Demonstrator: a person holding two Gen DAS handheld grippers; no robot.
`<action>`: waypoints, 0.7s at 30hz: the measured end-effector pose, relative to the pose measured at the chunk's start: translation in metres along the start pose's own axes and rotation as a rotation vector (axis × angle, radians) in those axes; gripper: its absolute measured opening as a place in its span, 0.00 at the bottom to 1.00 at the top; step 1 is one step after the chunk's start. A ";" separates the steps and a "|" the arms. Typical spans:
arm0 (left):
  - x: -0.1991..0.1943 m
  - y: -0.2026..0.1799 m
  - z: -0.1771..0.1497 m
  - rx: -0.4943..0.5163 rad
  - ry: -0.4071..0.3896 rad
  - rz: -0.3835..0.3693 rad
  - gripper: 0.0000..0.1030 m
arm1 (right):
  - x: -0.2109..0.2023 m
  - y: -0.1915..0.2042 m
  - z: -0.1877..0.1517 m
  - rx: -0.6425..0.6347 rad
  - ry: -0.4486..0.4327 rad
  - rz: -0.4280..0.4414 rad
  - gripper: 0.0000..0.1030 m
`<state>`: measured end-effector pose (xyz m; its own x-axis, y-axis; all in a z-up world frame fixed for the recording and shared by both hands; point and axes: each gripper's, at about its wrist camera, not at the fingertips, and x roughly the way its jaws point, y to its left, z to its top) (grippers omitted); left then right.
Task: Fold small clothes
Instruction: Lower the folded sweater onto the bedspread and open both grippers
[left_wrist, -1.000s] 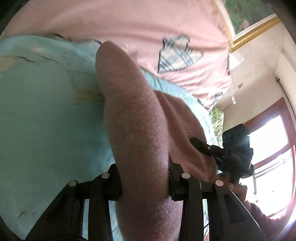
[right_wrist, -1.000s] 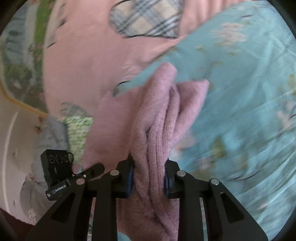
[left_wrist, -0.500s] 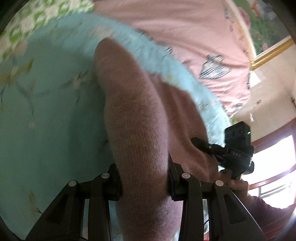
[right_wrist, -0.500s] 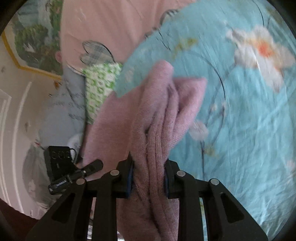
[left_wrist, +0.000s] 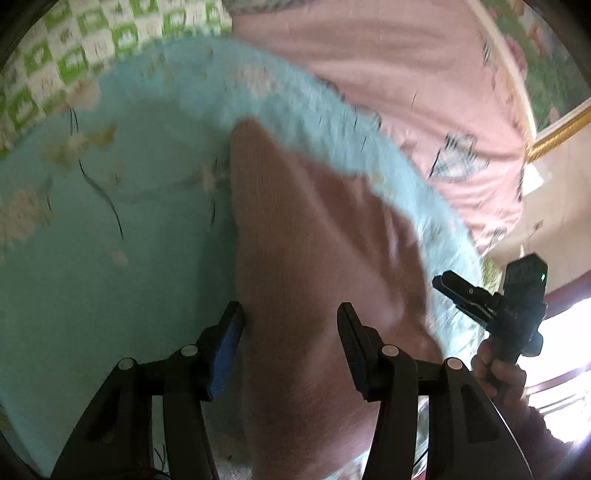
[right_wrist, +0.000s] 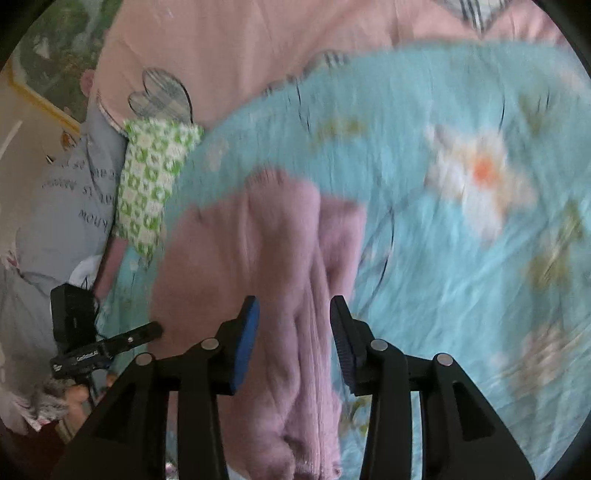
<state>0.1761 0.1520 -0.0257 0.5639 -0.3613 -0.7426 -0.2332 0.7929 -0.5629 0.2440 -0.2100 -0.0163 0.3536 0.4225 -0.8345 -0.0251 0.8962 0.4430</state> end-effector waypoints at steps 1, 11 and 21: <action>-0.006 -0.001 0.006 -0.004 -0.021 -0.014 0.51 | -0.004 0.004 0.006 -0.013 -0.021 0.005 0.40; 0.030 -0.034 0.056 0.089 -0.025 -0.047 0.50 | 0.063 0.024 0.072 -0.073 0.069 -0.074 0.54; 0.081 -0.025 0.060 0.131 0.064 0.053 0.48 | 0.063 -0.020 0.062 0.087 0.011 -0.015 0.07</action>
<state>0.2751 0.1318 -0.0503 0.5012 -0.3439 -0.7940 -0.1540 0.8675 -0.4730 0.3252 -0.2101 -0.0576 0.3429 0.4111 -0.8446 0.0618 0.8873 0.4569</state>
